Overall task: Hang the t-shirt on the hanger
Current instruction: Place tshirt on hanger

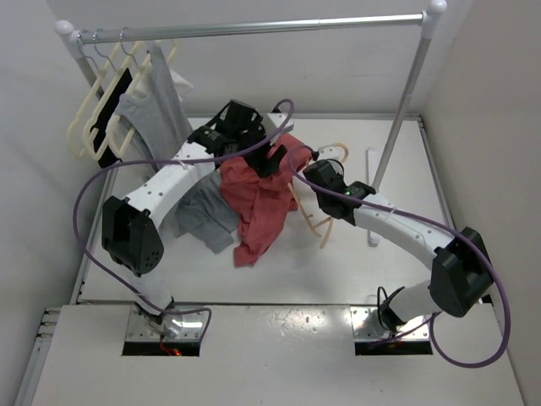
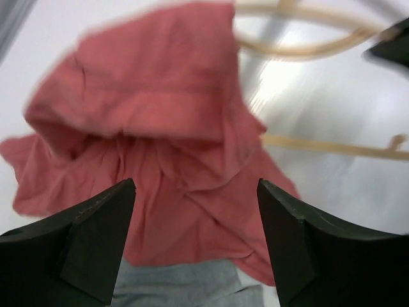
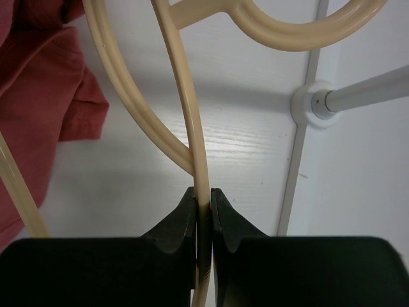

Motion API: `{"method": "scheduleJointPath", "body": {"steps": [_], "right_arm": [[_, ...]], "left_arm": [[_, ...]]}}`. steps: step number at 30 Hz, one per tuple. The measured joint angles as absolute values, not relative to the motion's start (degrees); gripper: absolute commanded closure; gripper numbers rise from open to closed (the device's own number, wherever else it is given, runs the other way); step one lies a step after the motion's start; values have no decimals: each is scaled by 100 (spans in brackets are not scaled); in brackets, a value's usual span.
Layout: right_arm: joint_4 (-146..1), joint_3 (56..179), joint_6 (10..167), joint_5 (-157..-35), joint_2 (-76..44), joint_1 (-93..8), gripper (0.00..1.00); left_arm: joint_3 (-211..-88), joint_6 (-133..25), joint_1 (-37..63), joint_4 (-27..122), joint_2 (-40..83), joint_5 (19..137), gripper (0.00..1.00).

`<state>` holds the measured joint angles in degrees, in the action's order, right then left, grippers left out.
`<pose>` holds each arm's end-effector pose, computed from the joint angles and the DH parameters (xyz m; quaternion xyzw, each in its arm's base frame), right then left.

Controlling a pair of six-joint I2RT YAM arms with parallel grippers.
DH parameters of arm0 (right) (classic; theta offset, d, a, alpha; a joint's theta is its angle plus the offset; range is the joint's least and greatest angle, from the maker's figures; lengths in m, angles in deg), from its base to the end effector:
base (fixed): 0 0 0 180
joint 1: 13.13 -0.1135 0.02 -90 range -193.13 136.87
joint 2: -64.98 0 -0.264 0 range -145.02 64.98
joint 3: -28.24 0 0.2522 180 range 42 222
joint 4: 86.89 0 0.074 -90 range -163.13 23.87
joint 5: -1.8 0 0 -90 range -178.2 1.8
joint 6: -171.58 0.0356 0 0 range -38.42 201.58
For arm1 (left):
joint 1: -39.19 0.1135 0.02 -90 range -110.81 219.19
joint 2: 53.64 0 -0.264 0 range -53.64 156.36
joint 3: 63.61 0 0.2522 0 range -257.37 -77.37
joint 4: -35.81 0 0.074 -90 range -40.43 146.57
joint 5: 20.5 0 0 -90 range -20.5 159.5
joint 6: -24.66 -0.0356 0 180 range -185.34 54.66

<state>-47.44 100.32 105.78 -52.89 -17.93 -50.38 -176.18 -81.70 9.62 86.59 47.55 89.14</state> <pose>0.2520 0.1658 0.2488 0.0005 0.9021 -0.0798 0.4240 0.3434 -0.2086 0.3540 0.4147 0.7918 -0.2016 0.4006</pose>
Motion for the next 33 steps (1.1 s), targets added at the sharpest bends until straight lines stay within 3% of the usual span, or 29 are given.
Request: {"method": "scheduleJointPath", "body": {"steps": [2, 5, 11, 14, 15, 16, 18, 19, 22, 31, 33], "right_arm": [[-4741, 10030, 10602, -5176, -1793, -5043, 100], [-4731, 10032, 10688, -5005, -1798, -5043, 100], [-4569, 10211, 10954, -4791, -2036, -5043, 100], [-4473, 10347, 11127, -4756, -2147, -5027, 100], [-4451, 10364, 11166, -4747, -2147, -5023, 100], [-4427, 10380, 11201, -4728, -2147, -5008, 100], [-4403, 10434, 11276, -4660, -2185, -4981, 100], [-4357, 10507, 11311, -4614, -2241, -4966, 100], [-4302, 10784, 11380, -4498, -2482, -4962, 100], [-4276, 10878, 11404, -4518, -2593, -4949, 100], [-4278, 10852, 11308, -4564, -2567, -4949, 100]], "left_arm": [[-17062, -8166, 975, 8398, 4687, 8632, 18], [-16199, -8163, 1037, 8204, 4792, 8402, 6], [-15423, -8120, 945, 7887, 5441, 7900, 5], [-15211, -8065, 833, 7660, 5544, 7889, 26], [-15113, -8063, 794, 7581, 5531, 7915, 36], [-15012, -8094, 753, 7513, 5520, 7952, 54], [-14743, -8161, 650, 7408, 5459, 8068, 70], [-14630, -8233, 613, 7404, 5411, 8131, 86], [-14383, -8568, 556, 7502, 5157, 8435, 100], [-14125, -10767, 392, 8975, 4560, 9541, 100], [-14123, -11164, 256, 9257, 4547, 9703, 80]]}}
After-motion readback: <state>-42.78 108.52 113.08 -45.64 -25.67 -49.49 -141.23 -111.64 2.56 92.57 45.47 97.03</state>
